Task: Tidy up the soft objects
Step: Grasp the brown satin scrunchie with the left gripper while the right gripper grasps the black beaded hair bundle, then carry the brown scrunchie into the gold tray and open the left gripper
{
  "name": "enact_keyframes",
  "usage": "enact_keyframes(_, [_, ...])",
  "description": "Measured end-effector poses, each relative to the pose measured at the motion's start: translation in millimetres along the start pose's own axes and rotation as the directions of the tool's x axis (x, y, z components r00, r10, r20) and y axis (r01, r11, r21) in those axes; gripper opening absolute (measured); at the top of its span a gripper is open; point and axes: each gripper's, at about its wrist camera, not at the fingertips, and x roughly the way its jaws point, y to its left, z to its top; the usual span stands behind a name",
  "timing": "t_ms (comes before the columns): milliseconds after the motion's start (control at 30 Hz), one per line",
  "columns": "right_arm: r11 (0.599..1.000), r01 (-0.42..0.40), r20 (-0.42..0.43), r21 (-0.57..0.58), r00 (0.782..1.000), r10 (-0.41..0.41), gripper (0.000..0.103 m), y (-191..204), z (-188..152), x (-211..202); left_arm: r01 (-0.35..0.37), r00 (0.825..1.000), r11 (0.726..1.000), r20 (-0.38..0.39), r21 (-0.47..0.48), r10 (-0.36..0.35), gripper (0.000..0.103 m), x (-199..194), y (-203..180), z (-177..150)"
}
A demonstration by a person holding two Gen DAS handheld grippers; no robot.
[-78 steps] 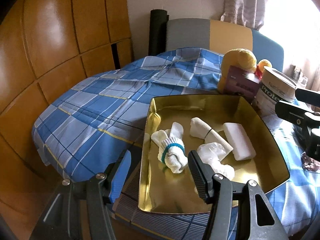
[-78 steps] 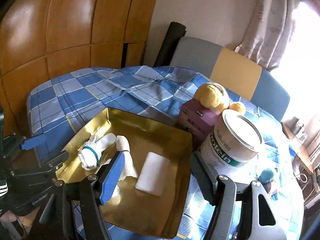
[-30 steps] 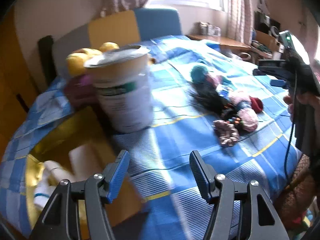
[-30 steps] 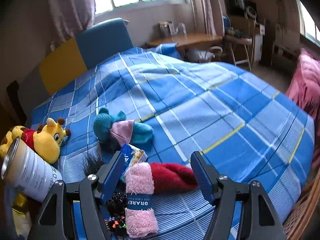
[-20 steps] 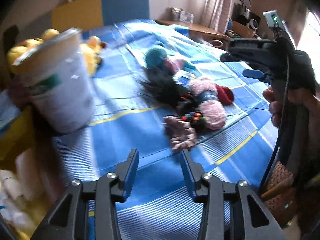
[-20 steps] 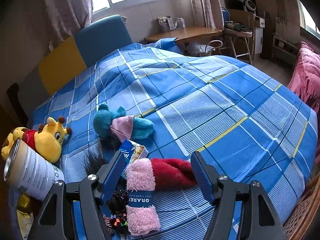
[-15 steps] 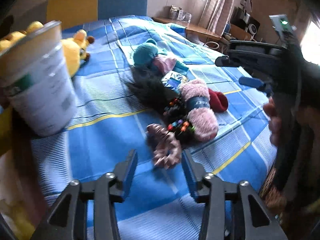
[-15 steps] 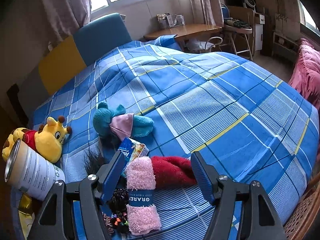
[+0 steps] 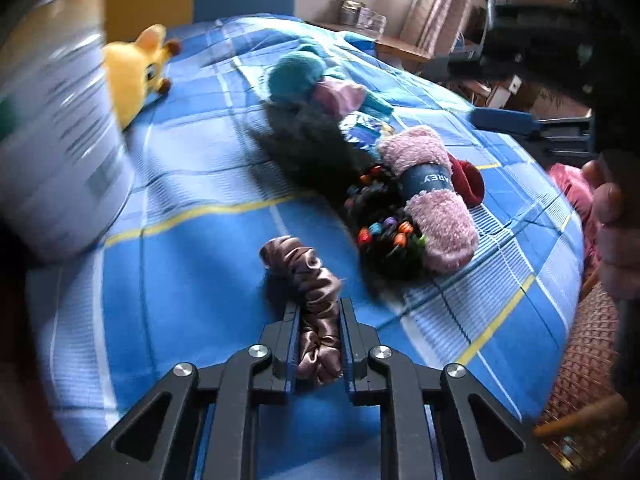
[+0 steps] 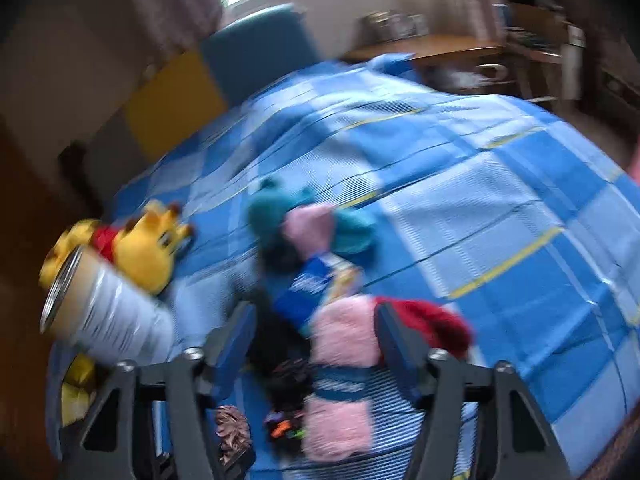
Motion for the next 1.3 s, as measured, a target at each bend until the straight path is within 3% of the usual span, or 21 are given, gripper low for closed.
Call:
enact_keyframes(100, [0.994, -0.034, -0.058, -0.105, 0.998, 0.028, 0.05, 22.8, -7.9, 10.3, -0.008, 1.0, 1.0, -0.003, -0.018, 0.008, 0.014, -10.9, 10.8, -12.8])
enact_keyframes(233, [0.98, -0.039, -0.156, -0.195, 0.988, 0.009, 0.05, 41.9, -20.6, 28.5, -0.046, 0.999, 0.999, 0.01, 0.008, 0.046, 0.014, -26.5, 17.1, -34.7])
enact_keyframes(467, [0.945, 0.04, -0.243, -0.323, 0.962, -0.124, 0.05, 62.8, -34.1, 60.7, -0.06, 0.996, 0.998, 0.064, 0.036, 0.057, 0.015, -28.3, 20.5, -49.0])
enact_keyframes(600, [0.914, 0.075, -0.293, -0.398, 0.934, -0.203, 0.051, 67.0, -41.6, 86.4, -0.063, 0.994, 0.997, 0.093, 0.039, 0.059, 0.014, -29.9, 20.2, -54.0])
enact_keyframes(633, [0.906, 0.09, -0.292, -0.413, 0.929, -0.226, 0.048, 67.3, -43.4, 89.9, -0.066, 0.993, 0.997, 0.101, 0.042, 0.062, 0.014, -30.4, 20.0, -55.8])
enact_keyframes(667, [0.904, 0.102, -0.304, -0.415, 0.921, -0.244, 0.038, 65.8, -45.6, 94.6, -0.072, 0.992, 0.996, 0.111, 0.048, 0.066, 0.014, -30.3, 19.1, -57.4])
enact_keyframes(700, [0.91, 0.1, -0.322, -0.403, 0.915, -0.243, 0.038, 63.1, -46.6, 98.1, -0.076, 0.99, 0.996, 0.12, 0.05, 0.07, 0.014, -30.0, 18.3, -58.5])
enact_keyframes(1000, [0.932, 0.074, -0.341, -0.355, 0.918, -0.202, 0.039, 51.6, -45.3, 98.8, -0.083, 0.987, 0.995, 0.143, 0.056, 0.075, 0.014, -32.4, 16.2, -62.1])
enact_keyframes(1300, [0.894, 0.089, -0.299, -0.438, 0.924, -0.238, 0.04, 59.5, -51.4, 98.7, -0.099, 0.985, 0.993, 0.148, 0.067, 0.088, 0.014, -33.0, 14.6, -63.1])
